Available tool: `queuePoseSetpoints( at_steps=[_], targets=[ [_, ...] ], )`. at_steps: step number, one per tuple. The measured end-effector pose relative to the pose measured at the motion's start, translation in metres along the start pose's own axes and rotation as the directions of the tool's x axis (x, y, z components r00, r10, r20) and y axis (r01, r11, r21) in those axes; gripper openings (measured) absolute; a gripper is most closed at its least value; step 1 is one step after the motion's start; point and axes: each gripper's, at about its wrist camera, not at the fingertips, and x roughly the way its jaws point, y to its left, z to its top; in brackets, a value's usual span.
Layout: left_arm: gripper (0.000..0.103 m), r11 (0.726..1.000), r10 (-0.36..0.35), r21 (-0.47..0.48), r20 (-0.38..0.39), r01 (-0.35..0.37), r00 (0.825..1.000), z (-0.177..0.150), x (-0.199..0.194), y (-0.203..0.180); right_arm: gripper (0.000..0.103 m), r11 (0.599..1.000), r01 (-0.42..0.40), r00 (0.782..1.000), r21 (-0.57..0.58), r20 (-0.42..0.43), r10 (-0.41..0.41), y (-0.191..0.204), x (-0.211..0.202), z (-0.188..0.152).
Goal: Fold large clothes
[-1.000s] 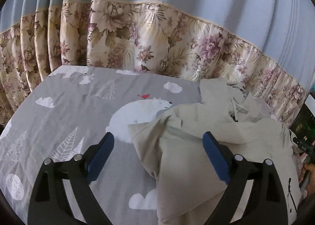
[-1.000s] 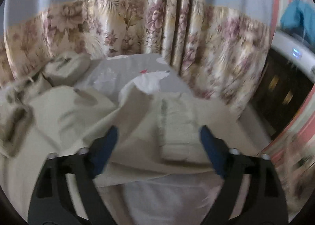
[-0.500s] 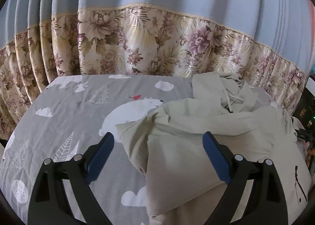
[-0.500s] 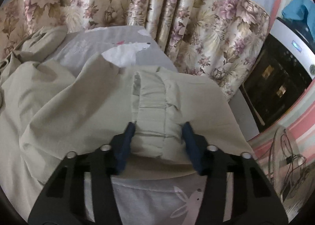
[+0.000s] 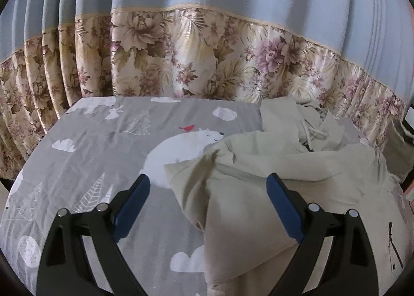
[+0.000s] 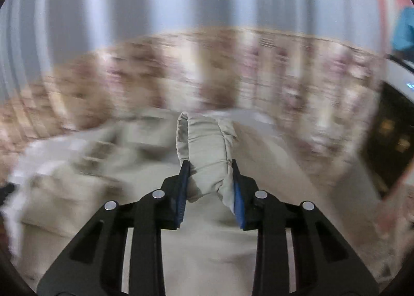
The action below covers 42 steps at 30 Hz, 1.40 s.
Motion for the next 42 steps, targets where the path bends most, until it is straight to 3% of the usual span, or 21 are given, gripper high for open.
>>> queuePoseSetpoints(
  at_steps=[3,6,9,13,14,16,19,21,24,26,28,30,33,36,38,40,42],
  targets=[
    [0.092,1.0,0.014,-0.016,0.0,-0.014,1.0,0.002,0.0,0.007,0.031,0.98,-0.2,0.979,-0.018,-0.051,0.199,0.081,0.022,-0.006],
    [0.092,0.999,0.022,-0.035,-0.002,-0.022,1.0,0.003,0.0,0.016,0.031,0.941,-0.326,0.943,-0.091,-0.104,0.316,0.164,0.044,-0.021],
    [0.092,0.998,0.032,-0.06,-0.008,-0.033,0.999,0.003,0.002,0.027,0.033,0.905,-0.386,0.921,-0.179,-0.131,0.367,0.23,0.055,-0.032],
    [0.092,0.996,-0.006,-0.089,-0.054,0.001,0.999,-0.001,0.013,0.037,0.075,0.836,-0.54,0.83,-0.102,-0.232,0.508,0.255,0.071,-0.042],
    [0.092,0.995,-0.021,-0.095,-0.069,0.015,0.997,-0.002,0.016,0.039,0.082,0.831,-0.547,0.826,-0.103,-0.225,0.517,0.254,0.067,-0.042],
    [0.092,0.995,-0.034,-0.101,-0.078,0.026,0.996,-0.003,0.017,0.038,0.084,0.834,-0.537,0.838,-0.125,-0.193,0.511,0.245,0.053,-0.037],
    [0.092,0.997,-0.047,-0.067,-0.066,0.042,0.997,-0.003,0.012,0.027,0.094,0.876,-0.462,0.886,-0.141,-0.11,0.45,0.208,0.036,-0.022],
    [0.092,0.997,-0.065,-0.038,-0.067,0.063,0.996,-0.003,0.01,0.016,0.094,0.929,-0.329,0.944,-0.167,-0.063,0.323,0.177,0.033,-0.014],
    [0.092,0.994,-0.107,0.031,-0.047,0.108,0.993,0.001,0.005,-0.013,0.095,0.976,-0.18,0.983,-0.124,0.021,0.184,0.115,0.032,-0.013],
    [0.092,0.994,-0.077,0.066,-0.083,0.082,0.994,0.002,0.016,-0.032,0.096,0.989,-0.15,0.988,0.015,0.04,0.149,0.068,0.037,-0.017],
    [0.092,0.992,-0.044,0.115,-0.121,0.058,0.992,-0.001,0.028,-0.051,0.096,0.979,-0.143,0.99,0.143,0.004,0.144,0.031,0.047,-0.02],
    [0.092,0.982,-0.02,0.18,-0.164,0.05,0.986,-0.007,0.044,-0.071,0.096,0.977,-0.146,0.989,0.158,0.021,0.144,0.013,0.046,-0.021],
    [0.092,0.979,-0.042,0.187,-0.218,0.084,0.975,-0.013,0.062,-0.09,0.096,0.985,-0.081,0.997,0.152,0.026,0.078,0.003,0.047,-0.023],
    [0.092,0.979,-0.054,0.178,-0.26,0.103,0.964,-0.021,0.076,-0.11,0.096,0.979,-0.113,0.994,0.167,0.009,0.113,0.003,0.052,-0.024],
    [0.091,0.973,-0.041,0.209,-0.253,0.096,0.967,-0.026,0.082,-0.122,0.096,0.986,-0.111,0.994,0.123,-0.003,0.112,0.009,0.053,-0.025],
    [0.072,0.967,-0.022,0.243,-0.235,0.081,0.972,-0.031,0.084,-0.128,0.096,0.993,-0.084,0.996,0.078,-0.007,0.085,0.016,0.053,-0.025],
    [0.046,0.972,-0.023,0.225,-0.217,0.073,0.976,-0.029,0.079,-0.125,0.097,0.998,-0.04,0.999,0.037,0.003,0.04,0.02,0.054,-0.025]
  ],
)
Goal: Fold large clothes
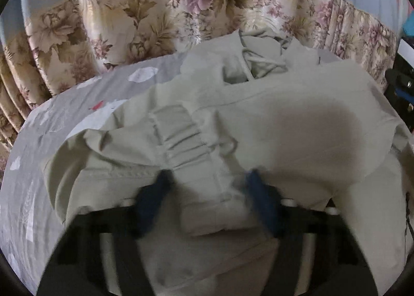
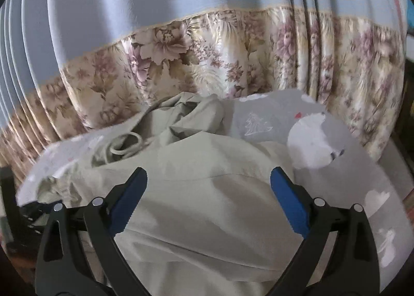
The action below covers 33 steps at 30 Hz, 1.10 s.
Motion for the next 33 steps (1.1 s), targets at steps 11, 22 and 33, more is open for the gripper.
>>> queuePoseSetpoints(
  at_steps=[11,22,33],
  targets=[
    [0.039,0.993,0.045,-0.11,0.088,-0.035,0.995,-0.002,-0.062,0.051,0.1,0.992,0.081,0.99,-0.099,-0.109,-0.092,0.006,0.019,-0.008],
    [0.078,0.986,-0.007,-0.168,0.068,0.019,0.998,-0.013,-0.079,0.066,0.1,0.952,0.223,0.909,-0.211,-0.308,-0.281,-0.007,0.06,-0.039],
    [0.085,0.978,-0.091,-0.181,0.08,0.104,0.993,0.033,-0.055,0.059,0.1,0.996,0.086,0.984,-0.022,-0.156,-0.089,-0.01,0.006,0.047]
  ],
)
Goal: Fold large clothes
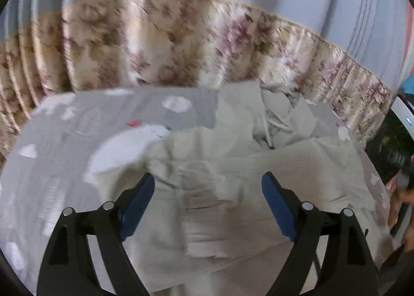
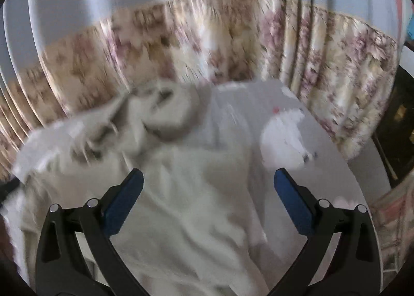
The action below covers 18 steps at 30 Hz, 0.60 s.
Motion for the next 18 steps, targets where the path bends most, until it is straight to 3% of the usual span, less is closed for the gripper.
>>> queuePoseSetpoints(
  at_steps=[2,6,10,13,16,18],
  targets=[
    [0.085,0.998,-0.053,0.014,-0.034,0.053,0.998,-0.006,0.019,-0.011,0.1,1.0,-0.005,1.0,-0.003,0.007,0.005,0.003,0.015,0.027],
    [0.085,0.997,0.007,0.077,-0.057,-0.003,0.998,-0.021,0.04,-0.024,0.1,0.998,-0.066,0.996,0.026,-0.051,0.067,0.004,0.076,0.068],
    [0.086,0.998,-0.005,0.065,-0.042,0.008,0.999,-0.025,0.036,-0.02,0.1,0.998,0.028,0.994,-0.055,-0.106,-0.034,0.01,0.142,0.092],
    [0.087,0.999,0.02,0.036,-0.028,-0.019,0.999,-0.023,0.033,-0.006,0.086,0.999,0.024,0.98,-0.032,-0.196,-0.03,0.009,0.189,0.099],
    [0.087,0.999,0.027,-0.025,-0.034,-0.028,0.999,-0.02,0.035,0.014,0.078,1.0,-0.01,0.976,-0.027,-0.216,0.004,0.017,0.205,0.099],
    [0.088,0.998,0.02,-0.058,-0.035,-0.022,0.999,-0.018,0.034,0.023,0.049,0.998,-0.056,0.967,-0.036,-0.253,0.045,0.028,0.214,0.097]
  ],
)
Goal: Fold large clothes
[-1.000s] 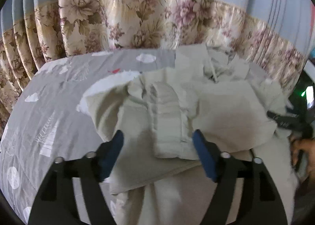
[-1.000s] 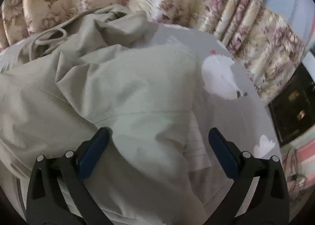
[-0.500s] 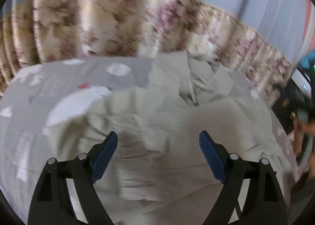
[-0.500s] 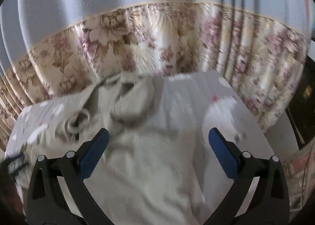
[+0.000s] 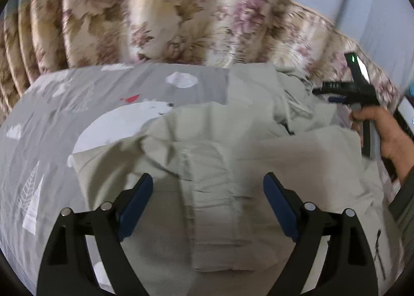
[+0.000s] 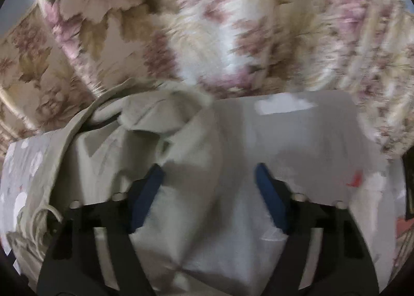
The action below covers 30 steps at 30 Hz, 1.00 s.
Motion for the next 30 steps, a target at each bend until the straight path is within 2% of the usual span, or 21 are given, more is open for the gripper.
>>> queuePoseSetpoints(
  at_steps=[1,2,4,6,7,9,11,12,14,15,16,17,19,20,21,22,24,25,26,29,30],
  targets=[
    [0.088,1.0,-0.005,-0.012,-0.002,0.005,1.0,0.001,0.0,0.003,0.021,1.0,-0.01,1.0,-0.01,-0.019,0.01,0.005,0.004,0.0],
    [0.088,1.0,-0.008,-0.024,-0.001,0.008,1.0,0.002,-0.001,0.007,0.007,0.999,-0.018,1.0,-0.039,-0.022,0.017,0.014,0.004,-0.001],
    [0.088,0.999,-0.01,-0.033,0.003,0.01,1.0,0.002,-0.003,0.009,0.007,0.996,0.005,0.999,-0.085,0.042,-0.001,0.03,-0.013,0.0],
    [0.088,0.999,-0.012,-0.041,0.008,0.012,1.0,0.003,-0.005,0.011,0.007,0.993,-0.059,0.99,-0.104,0.122,0.072,0.045,-0.044,-0.001],
    [0.088,0.999,-0.01,-0.043,0.013,0.01,1.0,0.003,-0.007,0.011,0.007,0.99,-0.082,0.982,-0.116,0.16,0.1,0.053,-0.059,-0.002],
    [0.088,0.998,-0.008,-0.056,0.024,0.009,1.0,0.004,-0.011,0.014,0.007,0.97,-0.18,0.946,-0.161,0.241,0.216,0.071,-0.103,-0.012],
    [0.088,0.997,-0.013,-0.073,0.04,0.016,0.999,0.007,-0.017,0.02,0.007,0.913,-0.309,0.88,-0.266,0.285,0.38,0.089,-0.142,-0.033],
    [0.088,0.996,-0.012,-0.085,0.05,0.017,0.999,0.009,-0.021,0.024,0.007,0.865,-0.368,0.836,-0.34,0.286,0.468,0.096,-0.161,-0.052],
    [0.088,0.994,-0.014,-0.111,0.073,0.022,0.997,0.013,-0.031,0.032,0.007,0.744,-0.452,0.754,-0.492,0.236,0.613,0.108,-0.19,-0.096],
    [0.088,0.992,-0.013,-0.122,0.084,0.023,0.996,0.015,-0.036,0.037,0.007,0.669,-0.476,0.726,-0.57,0.175,0.666,0.111,-0.199,-0.125],
    [0.088,0.991,-0.008,-0.135,0.094,0.021,0.996,0.017,-0.04,0.043,0.008,0.618,-0.502,0.717,-0.604,0.109,0.689,0.113,-0.199,-0.142],
    [0.088,0.989,-0.005,-0.147,0.102,0.02,0.995,0.018,-0.043,0.047,0.008,0.553,-0.522,0.721,-0.649,0.01,0.692,0.112,-0.197,-0.17],
    [0.089,0.984,0.0,-0.176,0.111,0.02,0.994,0.021,-0.046,0.056,0.016,0.518,-0.509,0.777,-0.687,-0.109,0.62,0.107,-0.181,-0.208],
    [0.089,0.982,0.002,-0.188,0.112,0.02,0.994,0.022,-0.047,0.061,0.025,0.521,-0.501,0.799,-0.691,-0.137,0.586,0.103,-0.175,-0.217],
    [0.089,0.981,0.003,-0.191,0.112,0.019,0.994,0.023,-0.047,0.063,0.029,0.541,-0.467,0.829,-0.699,-0.134,0.543,0.098,-0.169,-0.227],
    [0.089,0.981,0.008,-0.193,0.111,0.014,0.994,0.023,-0.047,0.064,0.033,0.574,-0.445,0.845,-0.688,-0.11,0.524,0.087,-0.165,-0.233],
    [0.089,0.981,0.01,-0.195,0.109,0.012,0.994,0.022,-0.046,0.063,0.052,0.617,-0.467,0.823,-0.633,-0.056,0.566,0.065,-0.168,-0.237],
    [0.089,0.982,0.008,-0.188,0.107,0.013,0.994,0.021,-0.045,0.061,0.075,0.633,-0.473,0.816,-0.612,-0.033,0.578,0.056,-0.173,-0.238],
    [0.089,0.983,0.009,-0.182,0.104,0.01,0.995,0.021,-0.044,0.06,0.088,0.654,-0.464,0.815,-0.597,0.001,0.579,0.049,-0.178,-0.234],
    [0.089,0.988,0.01,-0.153,0.112,0.007,0.994,0.02,-0.045,0.052,0.09,0.745,-0.392,0.823,-0.54,0.155,0.546,0.044,-0.198,-0.213],
    [0.089,0.99,0.018,-0.143,0.119,-0.001,0.993,0.021,-0.047,0.049,0.09,0.8,-0.355,0.828,-0.483,0.235,0.509,0.048,-0.205,-0.203]
  ],
)
